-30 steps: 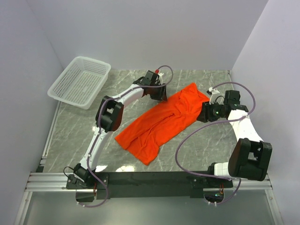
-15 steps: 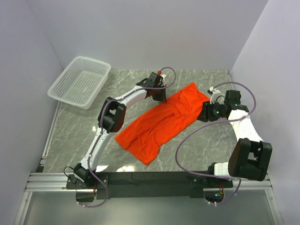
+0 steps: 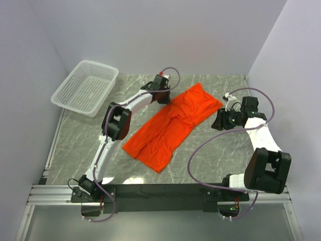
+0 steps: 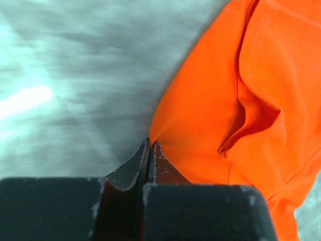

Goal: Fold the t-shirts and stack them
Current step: Fold the tshirt

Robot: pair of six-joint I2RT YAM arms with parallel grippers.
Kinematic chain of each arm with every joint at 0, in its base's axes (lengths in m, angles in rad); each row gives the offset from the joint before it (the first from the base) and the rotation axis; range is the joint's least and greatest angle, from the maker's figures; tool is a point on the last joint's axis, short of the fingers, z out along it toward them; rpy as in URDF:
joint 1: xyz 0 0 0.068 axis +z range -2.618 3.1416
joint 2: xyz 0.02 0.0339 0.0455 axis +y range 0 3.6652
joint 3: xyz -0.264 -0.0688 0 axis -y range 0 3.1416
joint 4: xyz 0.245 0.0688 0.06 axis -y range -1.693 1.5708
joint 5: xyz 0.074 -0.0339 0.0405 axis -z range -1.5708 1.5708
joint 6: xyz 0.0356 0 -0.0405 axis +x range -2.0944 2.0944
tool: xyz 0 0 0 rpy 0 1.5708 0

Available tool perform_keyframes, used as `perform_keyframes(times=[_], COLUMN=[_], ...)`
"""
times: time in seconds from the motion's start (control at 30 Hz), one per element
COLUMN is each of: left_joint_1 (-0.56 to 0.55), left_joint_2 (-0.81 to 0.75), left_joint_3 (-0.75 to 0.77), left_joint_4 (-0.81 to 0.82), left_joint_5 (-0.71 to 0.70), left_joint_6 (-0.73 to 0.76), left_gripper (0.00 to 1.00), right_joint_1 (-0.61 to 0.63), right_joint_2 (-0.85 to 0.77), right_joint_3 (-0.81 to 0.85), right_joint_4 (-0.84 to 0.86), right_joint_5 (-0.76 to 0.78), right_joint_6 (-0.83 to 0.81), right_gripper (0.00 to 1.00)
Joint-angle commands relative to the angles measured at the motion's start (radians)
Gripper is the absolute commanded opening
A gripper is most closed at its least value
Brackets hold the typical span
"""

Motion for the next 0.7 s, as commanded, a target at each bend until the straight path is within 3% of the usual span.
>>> perform_keyframes(times=[0.0,0.3,0.53,0.57,0.6,0.67], left_joint_1=[0.085,0.208,0.246,0.246,0.246,0.245], left_joint_2=[-0.055,-0.186,-0.295,-0.305,-0.319,-0.371], left_joint_3=[-0.065,-0.3,-0.456,-0.479,-0.49,-0.519], left_joint_4=[-0.025,0.036,0.11,0.125,0.163,0.2], left_joint_5=[-0.097,-0.139,-0.111,-0.09,-0.071,-0.018], left_joint_6=[-0.038,-0.086,-0.13,-0.13,-0.132,-0.133], left_gripper=[0.0,0.0,0.03,0.07,0.26,0.46], right_joint_1=[-0.01,-0.009,0.045,0.059,0.073,0.129], right_joint_2=[0.006,0.081,0.224,0.277,0.303,0.389], right_joint_3=[0.005,0.04,0.197,0.232,0.296,0.371], right_joint_4=[0.024,0.022,0.018,0.007,0.007,-0.001], right_joint_5=[0.009,0.044,0.063,0.061,0.072,0.075], right_joint_6=[0.012,0.03,0.142,0.157,0.215,0.269], right_gripper=[0.5,0.5,0.5,0.51,0.51,0.51])
